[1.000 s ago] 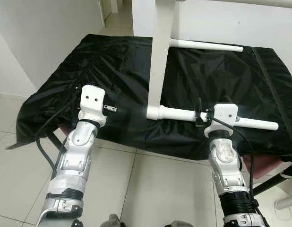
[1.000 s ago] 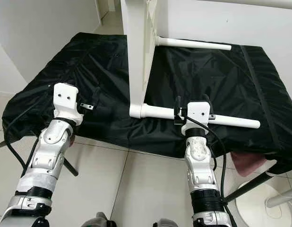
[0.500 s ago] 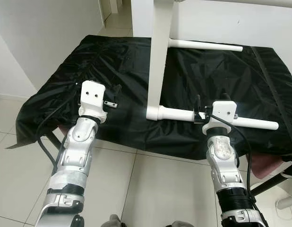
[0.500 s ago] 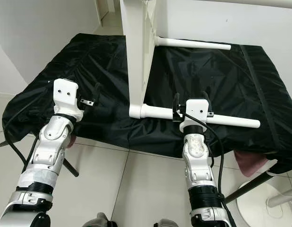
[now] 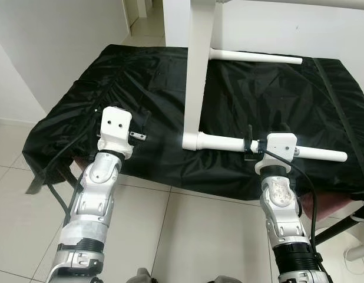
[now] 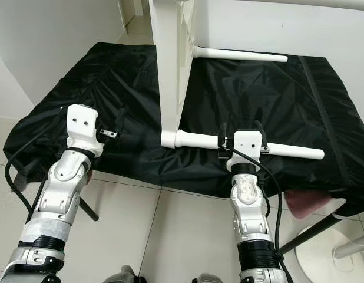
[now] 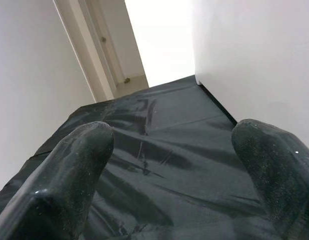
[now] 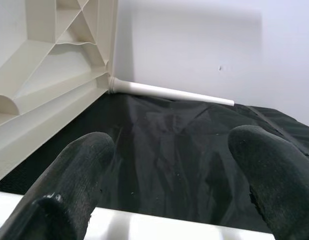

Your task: Building children table

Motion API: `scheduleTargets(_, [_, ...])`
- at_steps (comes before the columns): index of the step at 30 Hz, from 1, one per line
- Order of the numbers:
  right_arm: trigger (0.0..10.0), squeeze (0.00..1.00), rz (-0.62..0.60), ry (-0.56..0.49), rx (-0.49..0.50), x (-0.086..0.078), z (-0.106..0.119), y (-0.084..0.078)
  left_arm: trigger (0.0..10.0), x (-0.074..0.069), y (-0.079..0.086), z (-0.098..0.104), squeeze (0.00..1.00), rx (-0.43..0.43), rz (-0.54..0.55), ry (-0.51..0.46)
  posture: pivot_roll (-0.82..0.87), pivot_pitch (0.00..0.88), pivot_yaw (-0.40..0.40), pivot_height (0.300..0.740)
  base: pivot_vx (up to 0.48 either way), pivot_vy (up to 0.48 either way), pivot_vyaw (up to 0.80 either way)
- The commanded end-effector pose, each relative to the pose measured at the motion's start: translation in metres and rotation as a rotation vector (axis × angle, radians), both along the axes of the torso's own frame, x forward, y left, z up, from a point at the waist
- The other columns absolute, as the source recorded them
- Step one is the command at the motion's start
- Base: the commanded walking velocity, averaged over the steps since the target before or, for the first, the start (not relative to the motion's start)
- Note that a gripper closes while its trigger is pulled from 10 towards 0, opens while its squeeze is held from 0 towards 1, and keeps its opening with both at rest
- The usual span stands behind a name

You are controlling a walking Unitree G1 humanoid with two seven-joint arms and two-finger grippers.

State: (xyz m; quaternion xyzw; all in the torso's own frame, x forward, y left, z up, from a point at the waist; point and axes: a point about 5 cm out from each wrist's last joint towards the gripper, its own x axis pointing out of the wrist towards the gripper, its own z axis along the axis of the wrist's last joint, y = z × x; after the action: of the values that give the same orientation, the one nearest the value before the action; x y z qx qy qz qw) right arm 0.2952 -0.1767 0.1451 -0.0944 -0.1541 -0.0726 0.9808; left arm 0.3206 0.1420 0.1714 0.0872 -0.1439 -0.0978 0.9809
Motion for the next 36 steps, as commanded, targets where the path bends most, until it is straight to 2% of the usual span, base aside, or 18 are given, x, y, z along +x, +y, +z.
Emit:
scheduleTargets(1, [10.0, 0.00, 0.016, 0.018, 0.009, -0.001, -0.002, 0.003, 10.0, -0.003, 0.002, -0.005, 0.00, -0.012, 0.053, 0.016, -0.09, 0.000, 0.047, 0.740, 0.000, 0.000, 0.00])
scheduleTargets(17, [10.0, 0.00, 0.071, 0.054, 0.010, 0.004, -0.004, 0.012, 10.0, -0.008, -0.001, -0.009, 0.00, -0.008, 0.051, 0.042, -0.08, 0.000, 0.029, 0.740, 0.000, 0.000, 0.00])
scheduleTargets(21, [10.0, 0.00, 0.099, 0.098, 0.004, 0.011, -0.009, 0.021, 10.0, -0.010, -0.004, -0.012, 0.00, 0.028, 0.025, 0.054, -0.08, 0.000, 0.031, 0.740, 0.000, 0.000, 0.00])
scheduleTargets(22, [10.0, 0.00, 0.122, 0.121, 0.010, 0.019, -0.012, 0.028, 10.0, -0.012, -0.006, -0.013, 0.00, 0.084, 0.010, 0.057, -0.07, 0.000, 0.032, 0.740, 0.000, 0.000, 0.00])
scheduleTargets(32, [10.0, 0.00, 0.169, 0.136, 0.018, 0.027, -0.013, 0.043, 10.0, -0.018, -0.007, -0.012, 0.00, 0.088, -0.003, 0.063, -0.06, 0.000, 0.028, 0.740, 0.000, 0.000, 0.00])
scheduleTargets(34, [10.0, 0.00, 0.183, 0.142, 0.029, 0.028, -0.013, 0.048, 10.0, -0.019, -0.007, -0.011, 0.00, 0.090, -0.003, 0.063, -0.05, 0.000, 0.026, 0.740, 0.000, 0.000, 0.00])
scheduleTargets(36, [10.0, 0.00, 0.216, 0.161, 0.069, 0.035, -0.013, 0.060, 10.0, -0.021, -0.008, -0.009, 0.00, 0.092, 0.000, 0.064, -0.05, 0.001, 0.020, 0.740, 0.000, 0.000, 0.00])
